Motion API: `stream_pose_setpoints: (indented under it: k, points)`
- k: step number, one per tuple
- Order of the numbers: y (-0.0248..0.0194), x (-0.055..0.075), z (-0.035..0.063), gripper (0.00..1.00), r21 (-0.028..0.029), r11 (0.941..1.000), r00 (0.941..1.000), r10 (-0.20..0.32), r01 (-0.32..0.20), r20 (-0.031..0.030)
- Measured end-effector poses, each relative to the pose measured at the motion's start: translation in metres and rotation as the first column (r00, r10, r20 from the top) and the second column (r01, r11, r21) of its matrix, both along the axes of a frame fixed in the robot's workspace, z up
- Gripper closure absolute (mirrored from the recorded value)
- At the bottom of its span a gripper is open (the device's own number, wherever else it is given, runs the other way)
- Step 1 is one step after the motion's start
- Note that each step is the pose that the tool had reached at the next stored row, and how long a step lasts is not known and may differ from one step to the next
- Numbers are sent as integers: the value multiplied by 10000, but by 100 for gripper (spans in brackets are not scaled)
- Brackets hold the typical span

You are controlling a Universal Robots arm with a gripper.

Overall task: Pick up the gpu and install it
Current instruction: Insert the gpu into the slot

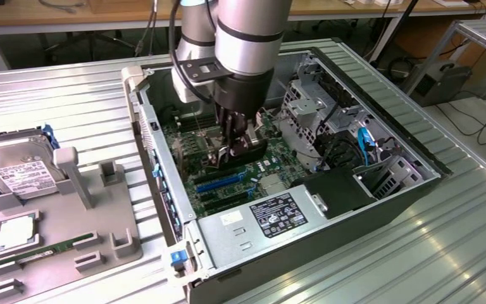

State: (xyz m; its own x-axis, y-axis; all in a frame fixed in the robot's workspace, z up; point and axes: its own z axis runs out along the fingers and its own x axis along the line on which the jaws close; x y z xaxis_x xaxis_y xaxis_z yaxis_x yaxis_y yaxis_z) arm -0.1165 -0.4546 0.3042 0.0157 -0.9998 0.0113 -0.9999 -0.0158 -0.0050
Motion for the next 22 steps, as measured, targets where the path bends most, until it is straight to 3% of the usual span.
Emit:
stream_pose_setpoints:
  k: [22]
  points:
    - [-2,-50,-150,74,29,9999,9999,-135,135,2]
